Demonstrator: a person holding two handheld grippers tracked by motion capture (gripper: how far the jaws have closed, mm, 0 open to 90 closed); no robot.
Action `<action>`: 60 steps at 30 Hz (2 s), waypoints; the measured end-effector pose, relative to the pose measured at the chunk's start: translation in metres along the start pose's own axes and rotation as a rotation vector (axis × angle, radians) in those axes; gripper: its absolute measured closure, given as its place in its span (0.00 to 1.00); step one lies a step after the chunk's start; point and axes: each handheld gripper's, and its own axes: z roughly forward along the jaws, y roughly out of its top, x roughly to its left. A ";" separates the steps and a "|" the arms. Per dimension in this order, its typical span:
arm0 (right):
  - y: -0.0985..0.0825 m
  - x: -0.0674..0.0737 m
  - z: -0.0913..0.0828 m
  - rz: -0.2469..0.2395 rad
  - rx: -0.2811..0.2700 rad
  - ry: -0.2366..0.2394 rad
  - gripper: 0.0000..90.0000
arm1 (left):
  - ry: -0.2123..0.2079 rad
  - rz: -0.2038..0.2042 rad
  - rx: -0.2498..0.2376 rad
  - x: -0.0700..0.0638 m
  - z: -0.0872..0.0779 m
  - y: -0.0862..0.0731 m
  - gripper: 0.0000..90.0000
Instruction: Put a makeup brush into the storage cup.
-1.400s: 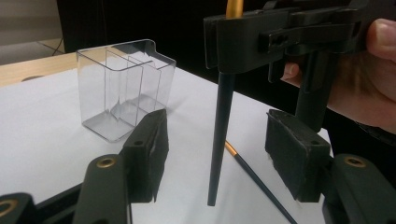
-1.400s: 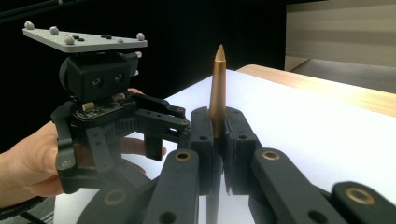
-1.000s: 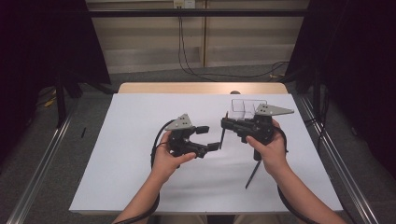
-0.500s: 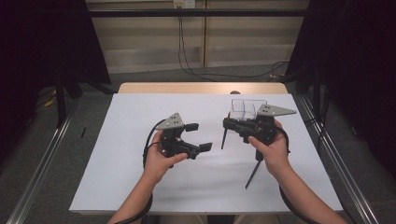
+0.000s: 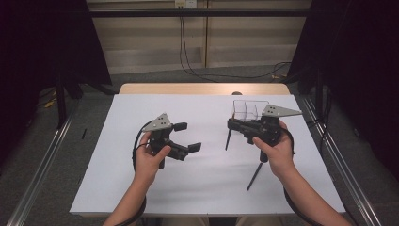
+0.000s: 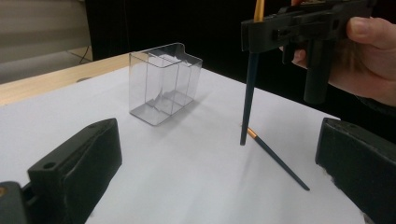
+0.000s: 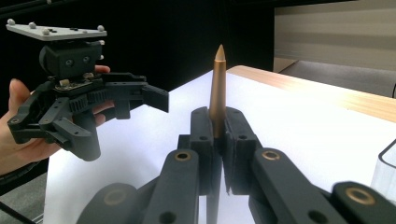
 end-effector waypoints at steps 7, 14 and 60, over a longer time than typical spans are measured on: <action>0.001 -0.001 0.002 -0.003 -0.004 0.003 0.93 | 0.012 0.024 -0.004 0.002 -0.020 -0.003 0.00; -0.001 -0.001 0.001 0.000 -0.003 -0.001 0.93 | 0.051 0.018 -0.016 0.007 -0.040 -0.008 0.00; 0.003 -0.017 -0.015 -0.010 -0.006 -0.080 0.93 | 0.180 0.009 -0.021 0.023 -0.110 -0.040 0.00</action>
